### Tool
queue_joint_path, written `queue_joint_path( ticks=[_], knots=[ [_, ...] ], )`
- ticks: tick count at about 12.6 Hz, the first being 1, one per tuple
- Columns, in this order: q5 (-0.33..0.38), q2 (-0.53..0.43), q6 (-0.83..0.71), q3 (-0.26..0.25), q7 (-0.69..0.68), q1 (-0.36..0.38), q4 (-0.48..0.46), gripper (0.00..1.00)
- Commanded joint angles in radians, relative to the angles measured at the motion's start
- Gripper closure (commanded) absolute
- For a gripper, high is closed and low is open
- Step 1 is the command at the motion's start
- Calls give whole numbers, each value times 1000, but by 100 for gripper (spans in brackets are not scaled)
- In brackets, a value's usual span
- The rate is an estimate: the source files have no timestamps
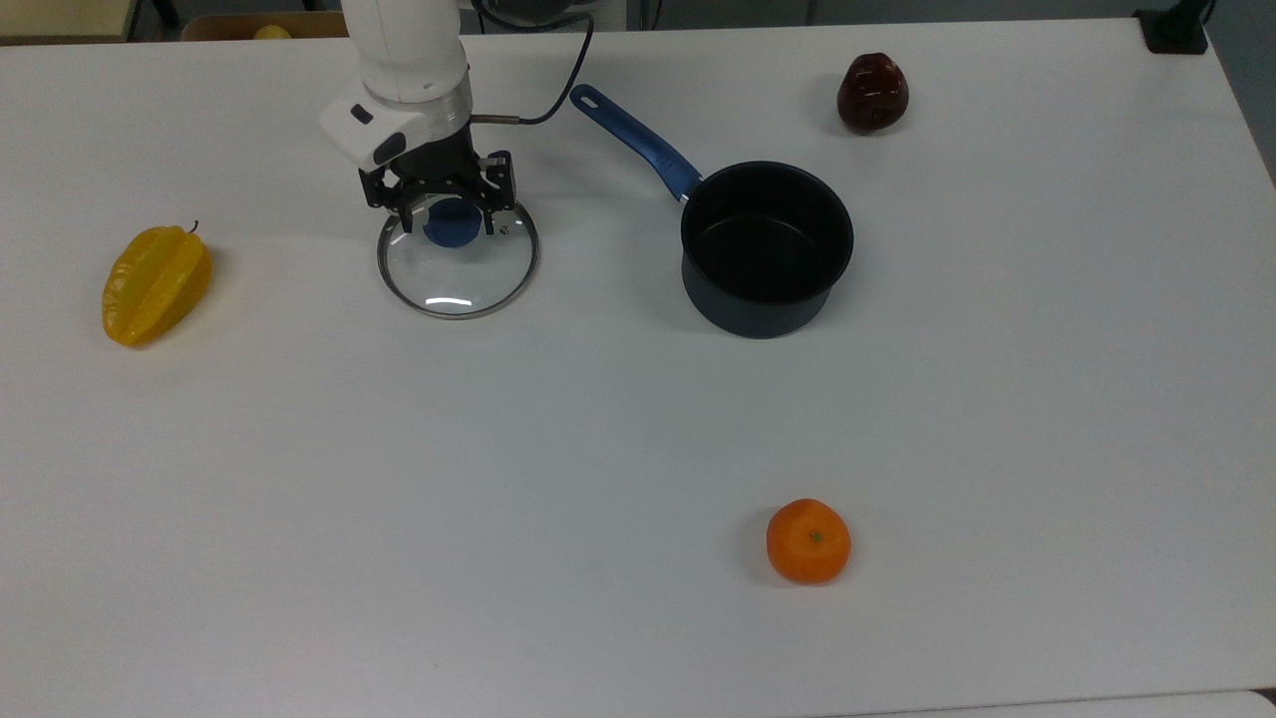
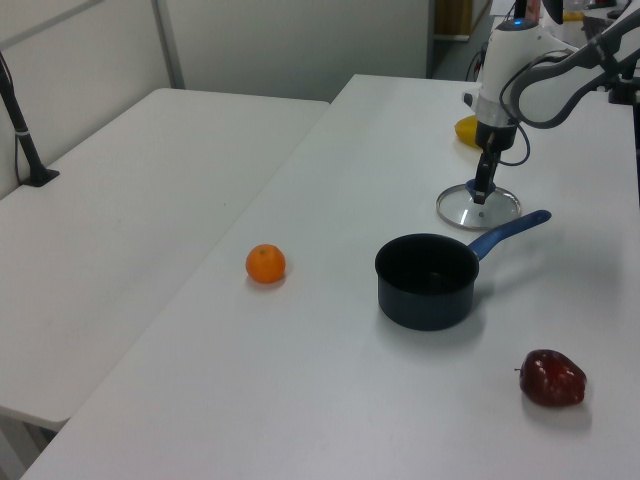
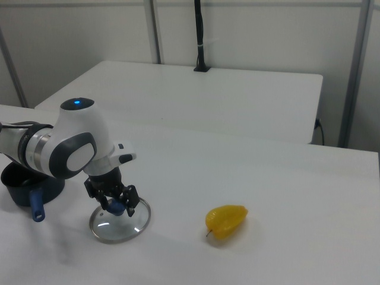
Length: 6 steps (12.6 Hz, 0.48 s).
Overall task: Close lid
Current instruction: 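Close the gripper on the blue knob of the glass lid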
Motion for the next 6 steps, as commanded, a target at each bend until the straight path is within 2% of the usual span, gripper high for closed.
queue_joint_path(
  ticks=[1, 3, 6],
  knots=[
    [14, -10, -1, -2, 60, 5, 13, 11],
    [14, -10, -2, -2, 62, 5, 13, 18],
    [14, -14, -28, -2, 76, 7, 13, 19]
  ],
)
